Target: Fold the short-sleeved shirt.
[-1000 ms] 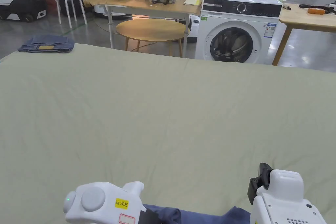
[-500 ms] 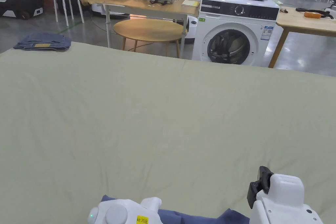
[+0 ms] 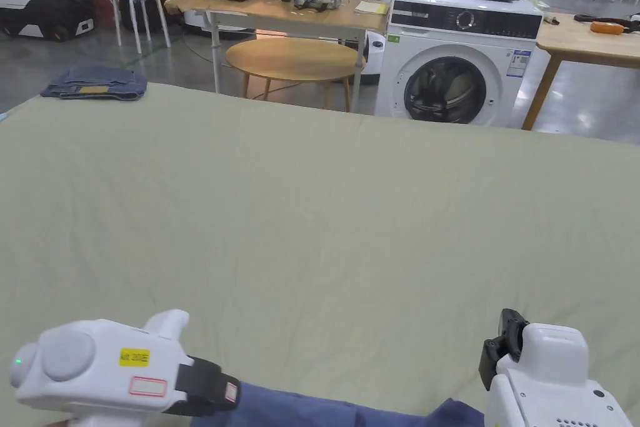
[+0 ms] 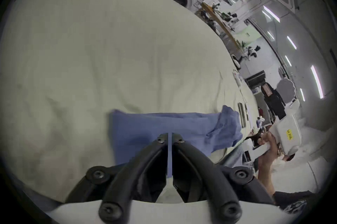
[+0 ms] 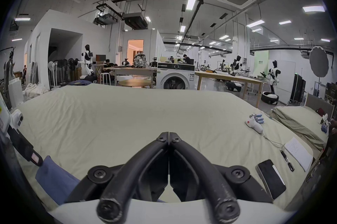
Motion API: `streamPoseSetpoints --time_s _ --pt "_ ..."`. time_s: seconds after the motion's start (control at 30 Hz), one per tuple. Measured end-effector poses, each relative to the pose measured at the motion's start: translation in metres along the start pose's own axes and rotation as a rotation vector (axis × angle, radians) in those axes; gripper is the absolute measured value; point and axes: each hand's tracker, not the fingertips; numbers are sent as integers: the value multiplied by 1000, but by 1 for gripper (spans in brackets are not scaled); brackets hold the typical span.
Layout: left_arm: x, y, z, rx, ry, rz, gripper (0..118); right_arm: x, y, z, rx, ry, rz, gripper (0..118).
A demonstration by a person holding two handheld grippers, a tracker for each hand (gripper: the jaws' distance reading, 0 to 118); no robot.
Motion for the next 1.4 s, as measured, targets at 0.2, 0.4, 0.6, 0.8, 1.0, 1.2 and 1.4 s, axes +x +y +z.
streamPoseSetpoints --time_s 0.2,0.4,0.6,0.8,1.0,1.2,1.4 --pt "-57 -5 7 6 -57 111 56 -7 3 -1 15 19 -19 0" --pt "-89 -31 -35 -76 -252 219 56 -9 5 -2 20 27 -24 0" --pt "-93 -40 -49 -17 -411 237 45 -6 6 1 11 23 -21 0" --pt "-95 -35 -48 -7 -338 243 7 -2 3 0 -4 12 -31 0" --pt "-85 -39 -37 46 -308 195 4 -1 3 -1 -8 11 -33 0" --pt "-70 -31 18 124 -233 148 4 -2 6 -2 -3 19 -28 0" --pt "-65 -19 83 205 -40 116 4 -8 8 -6 -1 35 -30 0"
